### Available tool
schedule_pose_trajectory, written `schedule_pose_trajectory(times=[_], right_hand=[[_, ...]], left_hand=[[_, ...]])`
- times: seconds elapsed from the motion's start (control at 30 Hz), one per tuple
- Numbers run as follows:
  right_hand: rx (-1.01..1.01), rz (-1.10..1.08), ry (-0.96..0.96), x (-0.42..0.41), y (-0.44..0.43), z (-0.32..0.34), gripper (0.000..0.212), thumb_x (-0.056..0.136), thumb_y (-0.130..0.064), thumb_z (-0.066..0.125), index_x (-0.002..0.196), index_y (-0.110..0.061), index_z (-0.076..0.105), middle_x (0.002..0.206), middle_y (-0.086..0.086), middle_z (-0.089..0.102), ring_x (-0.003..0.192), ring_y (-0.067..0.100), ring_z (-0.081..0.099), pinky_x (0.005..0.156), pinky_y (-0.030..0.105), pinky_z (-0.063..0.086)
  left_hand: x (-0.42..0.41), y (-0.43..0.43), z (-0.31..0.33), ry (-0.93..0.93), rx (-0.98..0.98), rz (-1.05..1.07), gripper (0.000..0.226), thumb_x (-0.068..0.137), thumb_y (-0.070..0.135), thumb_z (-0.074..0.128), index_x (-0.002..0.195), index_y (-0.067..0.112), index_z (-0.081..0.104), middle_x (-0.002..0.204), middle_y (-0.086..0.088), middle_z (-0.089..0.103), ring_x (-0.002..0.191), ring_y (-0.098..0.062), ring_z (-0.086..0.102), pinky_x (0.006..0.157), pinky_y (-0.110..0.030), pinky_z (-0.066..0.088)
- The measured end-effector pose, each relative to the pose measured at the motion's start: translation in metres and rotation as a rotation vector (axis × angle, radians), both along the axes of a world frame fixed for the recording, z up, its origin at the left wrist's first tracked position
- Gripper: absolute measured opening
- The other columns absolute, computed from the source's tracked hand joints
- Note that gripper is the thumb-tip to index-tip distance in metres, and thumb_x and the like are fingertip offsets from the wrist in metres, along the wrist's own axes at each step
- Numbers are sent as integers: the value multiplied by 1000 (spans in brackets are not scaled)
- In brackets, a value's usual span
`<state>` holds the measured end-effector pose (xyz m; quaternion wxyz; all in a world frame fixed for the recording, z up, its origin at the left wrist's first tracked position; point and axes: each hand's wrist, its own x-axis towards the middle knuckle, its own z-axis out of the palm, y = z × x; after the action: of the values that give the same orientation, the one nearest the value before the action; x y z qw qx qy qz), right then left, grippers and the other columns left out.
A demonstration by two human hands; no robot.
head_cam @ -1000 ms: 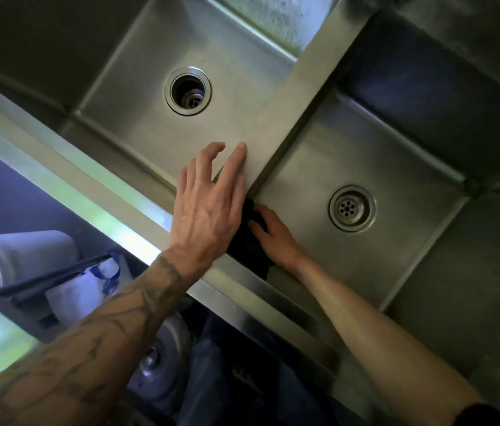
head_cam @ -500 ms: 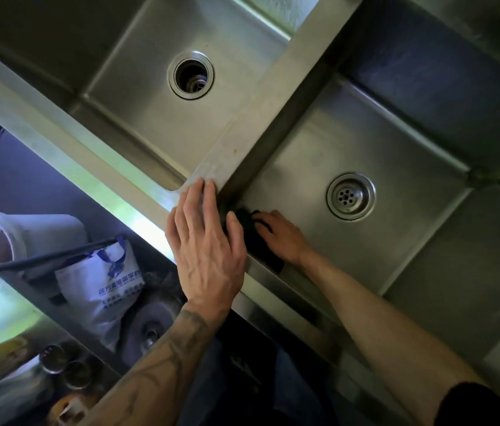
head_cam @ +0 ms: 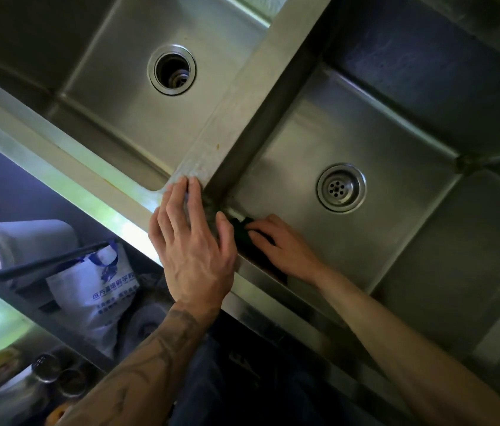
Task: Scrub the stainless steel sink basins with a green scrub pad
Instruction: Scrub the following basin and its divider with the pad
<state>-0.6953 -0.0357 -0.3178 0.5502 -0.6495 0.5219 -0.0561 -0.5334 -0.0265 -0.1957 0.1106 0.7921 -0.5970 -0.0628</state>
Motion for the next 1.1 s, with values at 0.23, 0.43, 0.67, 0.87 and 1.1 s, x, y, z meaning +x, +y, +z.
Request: schedule_pose_trajectory(times=[0.23,0.43,0.67,0.87,1.1], right_hand=[[104,55,56,-15,-3,-11,38,111,-40,41,141,-26,60,124,-3,55,119,15,54,107,36,43],[-10,-89,-105,-8,12,17,25,101,-64,43,124,-63,56,115,-34,49,113,-7,53,96,9,39],[136,0,22,-24,9,7,35,110,-37,47,140,-27,61,124,-6,53,118,13,53,107,39,44],[33,-160,-180,-26,30,30,24,102,-66,45,124,-64,55,119,-32,48,117,-4,54,87,14,49],[226,-69,8,-38,18,-1,31,108,-30,53,136,-23,65,134,4,55,125,18,53,115,46,40]], left_hand=[[0,1,-2,-5,-19,-11,62,104,26,60,159,4,44,161,-18,46,149,-37,43,123,-56,34],[1,2,-6,-25,-44,-15,62,103,28,59,158,4,44,160,-19,47,148,-36,42,122,-55,35],[3,3,-9,-20,-61,-18,61,103,30,55,158,6,44,159,-17,46,148,-35,43,122,-54,34],[4,3,-11,-20,-69,-24,60,104,30,54,158,5,44,158,-16,47,148,-35,43,121,-55,35],[3,3,-8,-27,-76,-19,60,103,29,55,157,4,47,158,-18,49,148,-35,45,122,-53,35]])
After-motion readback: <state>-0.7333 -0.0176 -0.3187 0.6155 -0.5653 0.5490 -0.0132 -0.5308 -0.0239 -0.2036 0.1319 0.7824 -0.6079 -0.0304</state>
